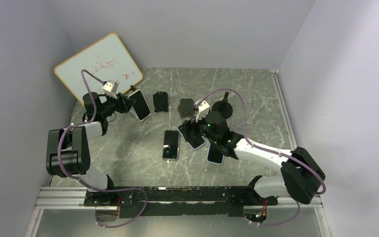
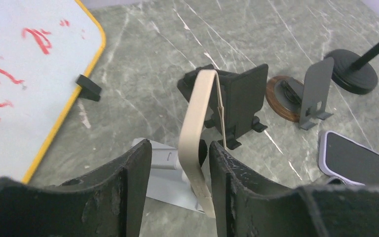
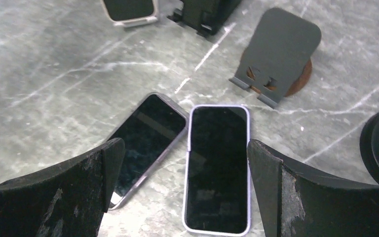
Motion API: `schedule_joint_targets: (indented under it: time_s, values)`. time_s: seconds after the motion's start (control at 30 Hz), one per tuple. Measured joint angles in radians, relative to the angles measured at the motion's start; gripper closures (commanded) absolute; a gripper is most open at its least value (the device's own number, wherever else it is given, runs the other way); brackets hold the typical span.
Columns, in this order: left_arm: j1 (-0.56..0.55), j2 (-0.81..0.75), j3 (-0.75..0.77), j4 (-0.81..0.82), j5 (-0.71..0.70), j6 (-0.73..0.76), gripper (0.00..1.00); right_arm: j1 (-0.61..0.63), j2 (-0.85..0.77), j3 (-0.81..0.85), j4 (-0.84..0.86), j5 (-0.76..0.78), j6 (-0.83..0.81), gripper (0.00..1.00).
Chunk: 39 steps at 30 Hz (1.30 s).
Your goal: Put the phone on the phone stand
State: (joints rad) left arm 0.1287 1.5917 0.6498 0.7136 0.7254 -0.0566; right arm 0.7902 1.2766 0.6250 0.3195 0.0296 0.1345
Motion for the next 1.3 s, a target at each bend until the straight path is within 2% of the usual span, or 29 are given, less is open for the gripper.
schedule_joint_targets:
  time_s: [0.27,0.53,0.73,0.9,0.93,1.03,1.3]
  values:
    - [-0.005,-0.176,0.01,-0.042,-0.121,-0.004,0.25,-0.005,0.136,0.055,-0.134,0.098,0.01,0.0]
    - [-0.027,-0.375,0.034,-0.137,-0.303,-0.061,0.2,-0.006,0.246,0.123,-0.276,0.105,-0.012,0.0]
    - [-0.183,-0.492,0.056,-0.25,-0.359,-0.091,0.21,-0.008,0.288,0.162,-0.324,0.115,-0.021,0.0]
    - [-0.249,-0.554,0.037,-0.315,-0.383,-0.14,0.18,-0.01,0.336,0.182,-0.356,0.129,-0.031,0.0]
    - [-0.266,-0.568,0.028,-0.327,-0.393,-0.146,0.14,-0.01,0.341,0.183,-0.36,0.13,-0.032,0.0]
    - [-0.317,-0.585,0.016,-0.367,-0.42,-0.169,0.06,-0.01,0.352,0.199,-0.372,0.127,-0.035,0.0]
    - [-0.433,-0.559,-0.039,-0.393,-0.499,-0.255,0.08,-0.005,0.361,0.201,-0.393,0.116,-0.033,0.0]
